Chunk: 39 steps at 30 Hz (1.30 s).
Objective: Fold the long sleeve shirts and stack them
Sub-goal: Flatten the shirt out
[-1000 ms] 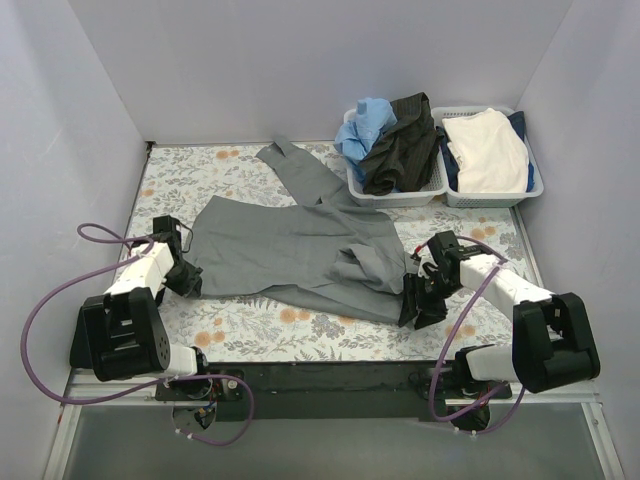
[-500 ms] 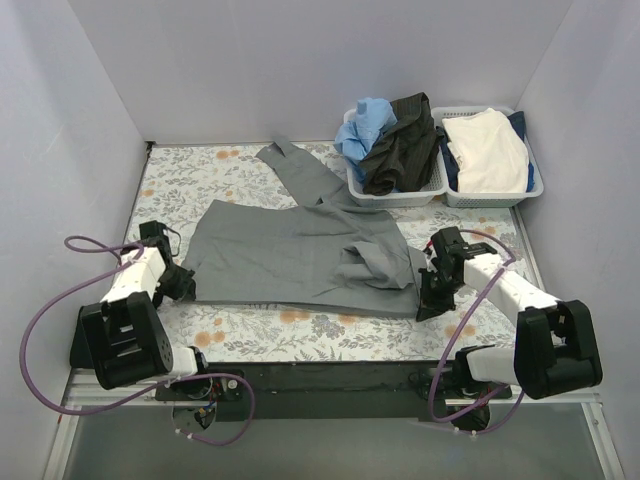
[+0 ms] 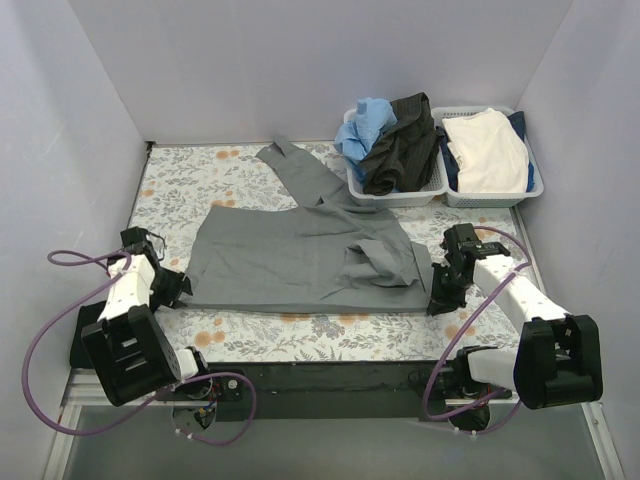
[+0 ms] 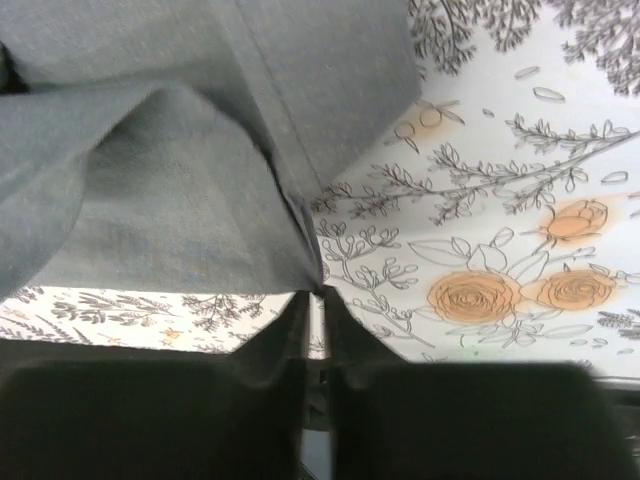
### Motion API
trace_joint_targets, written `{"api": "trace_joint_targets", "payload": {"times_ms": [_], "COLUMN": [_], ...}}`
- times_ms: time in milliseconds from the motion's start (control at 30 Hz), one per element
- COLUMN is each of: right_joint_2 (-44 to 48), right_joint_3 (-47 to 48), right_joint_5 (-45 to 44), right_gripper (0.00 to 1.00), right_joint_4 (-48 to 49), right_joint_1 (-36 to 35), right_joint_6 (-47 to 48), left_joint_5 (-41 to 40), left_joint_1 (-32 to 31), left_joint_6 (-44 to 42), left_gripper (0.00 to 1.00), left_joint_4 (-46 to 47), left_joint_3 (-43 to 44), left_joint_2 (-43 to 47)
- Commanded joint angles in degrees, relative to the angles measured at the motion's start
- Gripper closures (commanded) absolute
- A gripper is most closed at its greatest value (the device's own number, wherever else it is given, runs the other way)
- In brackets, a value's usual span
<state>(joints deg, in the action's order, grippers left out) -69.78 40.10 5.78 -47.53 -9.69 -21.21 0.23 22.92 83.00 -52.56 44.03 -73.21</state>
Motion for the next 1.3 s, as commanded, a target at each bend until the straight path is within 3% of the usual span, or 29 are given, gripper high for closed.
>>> {"api": "trace_joint_targets", "payload": {"times_ms": [0, 67, 200, 300, 367, 567, 833, 1067, 1267], "right_joint_2": [2.62, 3.5, 5.52, 5.27, 4.22, -1.32, -9.06, -10.73, -8.1], "right_joint_3": [2.97, 3.41, 4.9, 8.41, 10.34, 11.14, 6.67, 0.16, -1.6], "right_joint_5": [-0.86, -2.6, -4.19, -4.56, 0.68, 6.43, 9.86, 9.17, 3.72], "right_gripper": [0.7, 0.54, 0.49, 0.51, 0.56, 0.64, 0.76, 0.77, 0.73], "right_joint_4": [-4.5, -5.47, -6.43, -6.53, -4.17, 0.33, 6.92, 4.91, 0.87], "right_joint_1": [0.73, 0.64, 0.64, 0.73, 0.38, -3.84, -5.69, -5.78, -5.6], "right_joint_6": [0.21, -0.67, -2.16, -1.82, -0.15, 2.57, 3.02, 2.05, -0.58], "left_joint_5": [-3.21, -6.72, -5.6, 4.93, 12.46, 19.27, 16.48, 10.94, 12.86], "left_joint_1": [1.08, 1.08, 1.08, 1.17, 0.82, -4.18, -16.93, -17.56, -17.29], "left_joint_6": [1.37, 2.68, 1.29, -0.38, -1.17, -2.14, 3.3, 7.7, 10.77], "left_gripper": [0.57, 0.56, 0.56, 0.59, 0.62, 0.66, 0.66, 0.64, 0.63], "left_joint_4": [-1.5, -2.99, -2.21, 1.65, 5.43, 12.11, 16.52, 8.44, 7.38], "left_joint_3": [1.58, 2.98, 6.24, 6.95, 5.99, 4.14, -0.43, -6.49, -11.07], "left_joint_2": [4.65, 6.67, 6.85, 6.42, 5.98, 5.71, -0.69, -2.12, -2.37]}}
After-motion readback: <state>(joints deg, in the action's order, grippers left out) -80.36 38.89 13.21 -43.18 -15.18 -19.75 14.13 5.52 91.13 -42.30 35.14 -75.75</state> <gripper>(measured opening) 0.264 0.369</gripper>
